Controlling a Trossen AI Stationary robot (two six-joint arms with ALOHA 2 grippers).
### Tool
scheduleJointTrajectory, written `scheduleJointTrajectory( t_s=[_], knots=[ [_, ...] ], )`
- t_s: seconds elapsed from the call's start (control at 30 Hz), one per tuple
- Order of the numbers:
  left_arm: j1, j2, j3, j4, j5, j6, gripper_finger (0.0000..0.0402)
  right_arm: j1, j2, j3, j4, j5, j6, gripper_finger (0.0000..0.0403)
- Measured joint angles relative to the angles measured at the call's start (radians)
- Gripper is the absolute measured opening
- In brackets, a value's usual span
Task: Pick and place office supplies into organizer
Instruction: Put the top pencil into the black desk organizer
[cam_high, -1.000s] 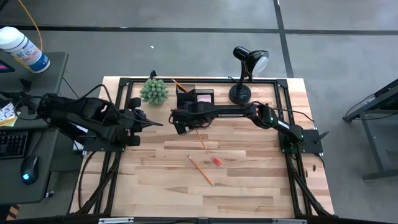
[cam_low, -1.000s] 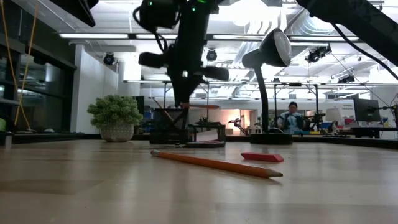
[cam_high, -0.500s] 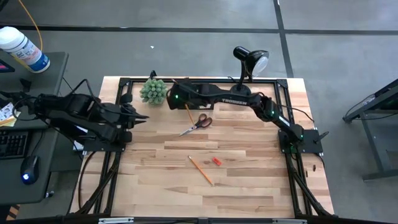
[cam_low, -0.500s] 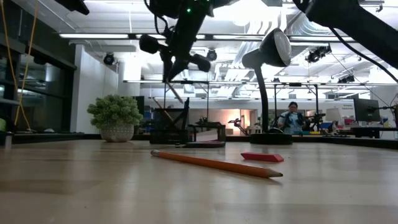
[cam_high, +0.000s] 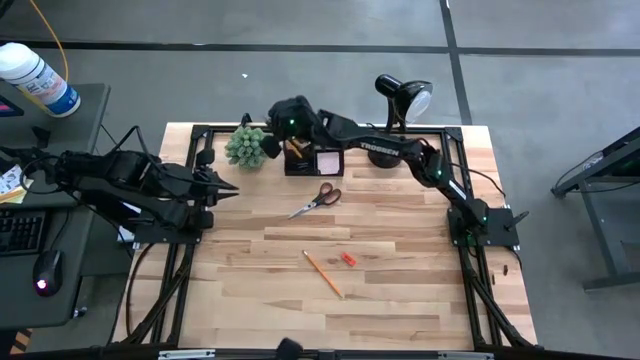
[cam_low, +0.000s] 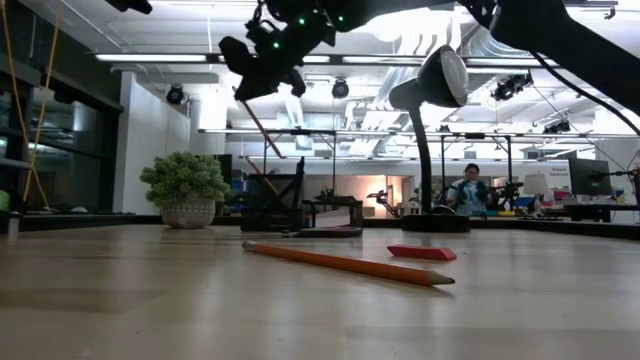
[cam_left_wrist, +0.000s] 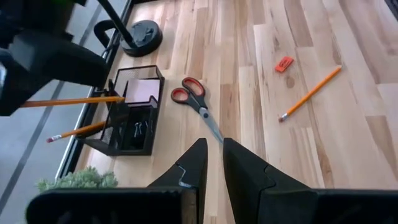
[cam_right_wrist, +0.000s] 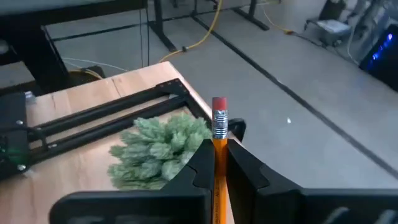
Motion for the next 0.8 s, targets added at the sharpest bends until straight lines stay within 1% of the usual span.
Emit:
scheduleJointTrajectory(
  t_s=[0.13,0.33,0.4,0.5,0.63,0.8],
  knots=[
    [0.0,0.001,0.0,0.0,-0.006,0.032,0.0042,-0.054,0.0,0.0,0.005,-0.041,-0.052,0.0012],
    [0.0,0.001,0.0,0.065,-0.088,0.085,0.0042,-0.131,0.005,-0.005,0.044,-0.145,-0.052,0.0012],
    [0.0,0.0,0.0,0.1,-0.112,0.113,0.0042,-0.141,0.005,-0.025,0.081,-0.175,-0.061,0.0012],
    [0.0,0.001,0.0,0.152,-0.136,0.162,0.0042,-0.155,0.01,-0.031,0.085,-0.253,-0.068,0.0012],
    [0.0,0.001,0.0,0.21,-0.182,0.25,0.0042,-0.161,0.03,-0.03,0.095,-0.31,-0.095,0.0012],
    [0.001,0.001,0.0,0.218,-0.27,0.299,0.0042,-0.163,0.058,-0.031,0.111,-0.374,-0.104,0.0012]
  ],
)
